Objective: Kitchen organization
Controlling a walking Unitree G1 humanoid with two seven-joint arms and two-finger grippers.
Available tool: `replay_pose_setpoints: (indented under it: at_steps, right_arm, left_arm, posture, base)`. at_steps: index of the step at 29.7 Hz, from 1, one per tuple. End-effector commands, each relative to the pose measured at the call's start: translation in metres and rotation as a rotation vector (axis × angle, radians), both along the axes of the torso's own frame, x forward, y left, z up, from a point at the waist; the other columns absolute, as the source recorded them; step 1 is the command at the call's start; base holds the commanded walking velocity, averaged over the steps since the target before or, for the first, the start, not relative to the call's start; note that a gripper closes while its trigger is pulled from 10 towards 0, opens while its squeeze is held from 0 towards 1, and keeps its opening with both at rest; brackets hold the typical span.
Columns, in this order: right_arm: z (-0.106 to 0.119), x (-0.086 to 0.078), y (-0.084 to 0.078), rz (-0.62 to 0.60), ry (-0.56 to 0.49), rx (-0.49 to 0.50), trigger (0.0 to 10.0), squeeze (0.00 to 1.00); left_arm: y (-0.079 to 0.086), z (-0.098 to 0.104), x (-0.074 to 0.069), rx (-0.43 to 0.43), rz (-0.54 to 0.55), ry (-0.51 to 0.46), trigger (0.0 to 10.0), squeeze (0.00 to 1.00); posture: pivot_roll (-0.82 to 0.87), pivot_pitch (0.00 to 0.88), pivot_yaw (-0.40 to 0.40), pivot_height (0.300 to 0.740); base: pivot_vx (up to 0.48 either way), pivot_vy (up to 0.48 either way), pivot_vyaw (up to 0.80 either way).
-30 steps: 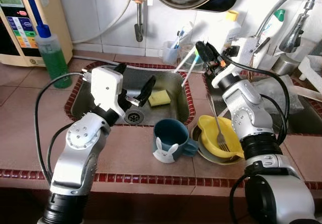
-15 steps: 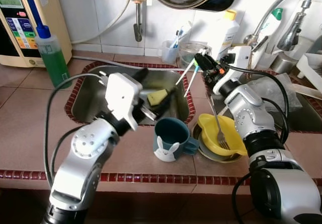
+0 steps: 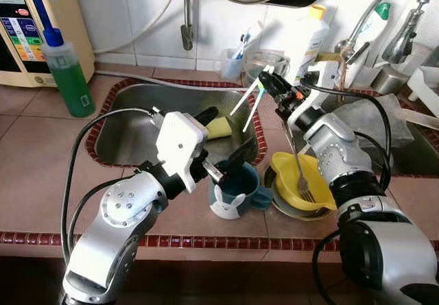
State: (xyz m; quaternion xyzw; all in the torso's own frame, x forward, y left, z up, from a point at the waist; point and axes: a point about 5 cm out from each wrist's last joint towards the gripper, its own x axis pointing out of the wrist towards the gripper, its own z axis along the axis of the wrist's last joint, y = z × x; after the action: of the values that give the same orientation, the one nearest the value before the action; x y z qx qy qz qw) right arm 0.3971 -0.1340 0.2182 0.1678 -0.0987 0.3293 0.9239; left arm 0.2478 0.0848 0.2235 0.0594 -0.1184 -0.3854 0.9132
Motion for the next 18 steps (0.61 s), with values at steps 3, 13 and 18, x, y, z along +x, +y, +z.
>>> replay_pose_setpoints:
  at_steps: [3,13,18]
  right_arm:
    - [0.008,0.003,0.001,0.012,0.006,0.053,10.0,0.00]
    - [0.011,0.008,0.007,0.034,0.059,0.090,10.0,0.00]
    - [0.015,0.010,0.010,0.056,0.080,0.103,10.0,0.00]
  left_arm:
    - [0.000,0.004,-0.005,0.021,0.000,-0.005,10.0,0.00]
    - [0.001,0.014,-0.013,0.020,0.002,0.003,10.0,0.00]
    - [-0.002,0.018,-0.015,0.016,-0.009,0.003,10.0,0.00]
  posture:
    - [0.04,0.150,-0.061,0.740]
    - [0.05,0.212,-0.057,0.740]
    - [0.05,0.225,-0.059,0.740]
  base:
    - [0.000,0.000,0.00]
    - [0.000,0.000,0.00]
    - [0.000,0.000,0.00]
